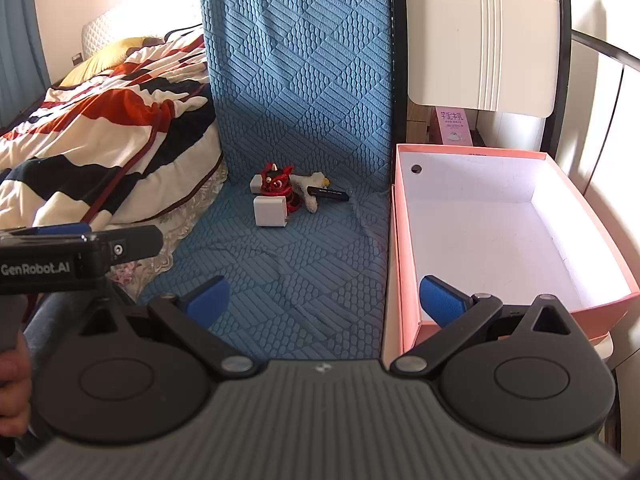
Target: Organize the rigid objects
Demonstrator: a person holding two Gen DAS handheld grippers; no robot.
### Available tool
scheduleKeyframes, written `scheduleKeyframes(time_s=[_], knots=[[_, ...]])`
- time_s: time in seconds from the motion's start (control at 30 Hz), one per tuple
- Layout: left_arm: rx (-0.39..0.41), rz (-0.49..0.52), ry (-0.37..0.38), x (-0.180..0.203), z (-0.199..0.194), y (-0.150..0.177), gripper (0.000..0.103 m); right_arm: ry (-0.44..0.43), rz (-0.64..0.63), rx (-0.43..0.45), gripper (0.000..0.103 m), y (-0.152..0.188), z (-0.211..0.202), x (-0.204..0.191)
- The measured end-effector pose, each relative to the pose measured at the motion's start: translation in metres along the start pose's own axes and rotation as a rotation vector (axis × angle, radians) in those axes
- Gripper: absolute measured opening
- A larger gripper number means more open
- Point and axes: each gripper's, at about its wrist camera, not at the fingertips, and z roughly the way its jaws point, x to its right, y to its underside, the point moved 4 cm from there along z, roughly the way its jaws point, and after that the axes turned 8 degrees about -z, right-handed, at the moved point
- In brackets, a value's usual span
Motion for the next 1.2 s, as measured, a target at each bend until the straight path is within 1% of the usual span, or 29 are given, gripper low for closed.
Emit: scheduleKeyframes(time_s=[0.1,0.27,0.4,0.53,0.63,0.9,1.03,1.2], knots=[[-0.007,0.0,-0.005,0.001,0.004,0.0,0.103,-0.001,0.002,-0.001,0.103,0.001,0.001,0.0],[0.012,0.009,-0.01,0.004,0.005,-0.004,0.103,0.0,0.001,-0.01,0.103,0.002,0.005,0.001],[0.011,-0.002,-0.014,0.001,0.009,-0.006,0.103,0.003,-0.001,-0.007,0.103,0.002,0.006,0.002],[0.016,0.002,-0.045,-0.003,0.014,-0.006,0.103,-0.01,0.004,-0.002,0.103,0.003,0.01,0.003],[0.022,-0.013,-0.038,-0.005,0.016,-0.01,0.103,-0.021,0.0,0.003,0.103,0.001,0.015,0.003],[0.02,-0.002,-0.071,-0.01,0.036,-0.013,0.103,-0.038,-0.02,0.003,0.103,-0.003,0.033,-0.001],[0.029,0.003,-0.079,-0.011,0.044,-0.015,0.103,-0.013,-0.03,-0.015,0.103,0.0,0.044,-0.001],[0.024,0.003,-0.081,-0.015,0.054,-0.016,0.103,-0.019,-0.019,-0.031,0.103,0.004,0.053,0.003]])
